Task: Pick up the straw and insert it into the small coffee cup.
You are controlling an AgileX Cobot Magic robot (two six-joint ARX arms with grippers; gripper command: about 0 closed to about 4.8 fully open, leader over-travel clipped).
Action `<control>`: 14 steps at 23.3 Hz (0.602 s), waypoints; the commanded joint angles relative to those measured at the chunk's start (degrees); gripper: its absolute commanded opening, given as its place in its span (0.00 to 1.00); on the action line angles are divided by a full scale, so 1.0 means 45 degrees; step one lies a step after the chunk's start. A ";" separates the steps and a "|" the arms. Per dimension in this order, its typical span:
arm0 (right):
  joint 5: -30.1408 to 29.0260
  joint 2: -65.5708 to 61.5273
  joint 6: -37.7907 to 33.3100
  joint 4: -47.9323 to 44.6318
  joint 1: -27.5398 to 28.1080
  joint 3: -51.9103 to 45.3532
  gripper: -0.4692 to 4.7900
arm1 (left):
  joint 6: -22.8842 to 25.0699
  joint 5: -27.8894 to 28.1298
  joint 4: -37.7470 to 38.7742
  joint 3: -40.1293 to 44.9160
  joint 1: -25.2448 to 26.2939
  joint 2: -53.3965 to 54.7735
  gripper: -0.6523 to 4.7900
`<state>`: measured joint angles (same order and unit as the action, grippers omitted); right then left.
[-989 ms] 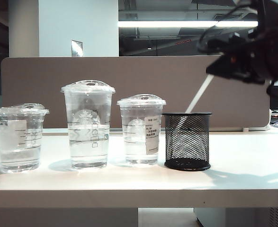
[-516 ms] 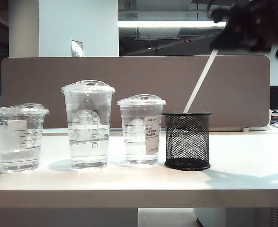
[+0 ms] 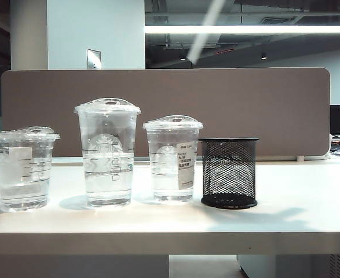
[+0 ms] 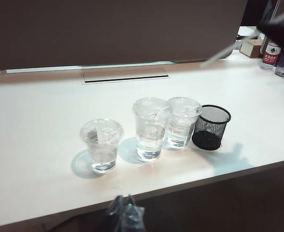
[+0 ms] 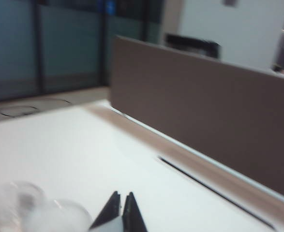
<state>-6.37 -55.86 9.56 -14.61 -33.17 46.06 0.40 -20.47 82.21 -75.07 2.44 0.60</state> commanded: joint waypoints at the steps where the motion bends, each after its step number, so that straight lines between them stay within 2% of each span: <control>1: -0.0267 -0.1141 0.0034 -0.0083 -0.0821 0.1321 0.11 | 0.0058 -0.0029 0.0024 -0.0029 0.0000 0.0010 0.11; 7: -0.0282 -0.4095 0.0039 -0.0092 -0.2589 0.3793 0.11 | 0.0058 -0.0029 0.0024 -0.0029 0.0000 0.0010 0.11; 14: -0.0287 -0.5911 0.0039 -0.0078 -0.3633 0.4736 0.11 | 0.0053 -0.0034 0.0024 -0.0029 0.0000 0.0010 0.11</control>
<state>-7.57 -81.82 9.72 -14.46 -48.93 67.16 0.40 -20.47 82.21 -75.07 2.42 0.60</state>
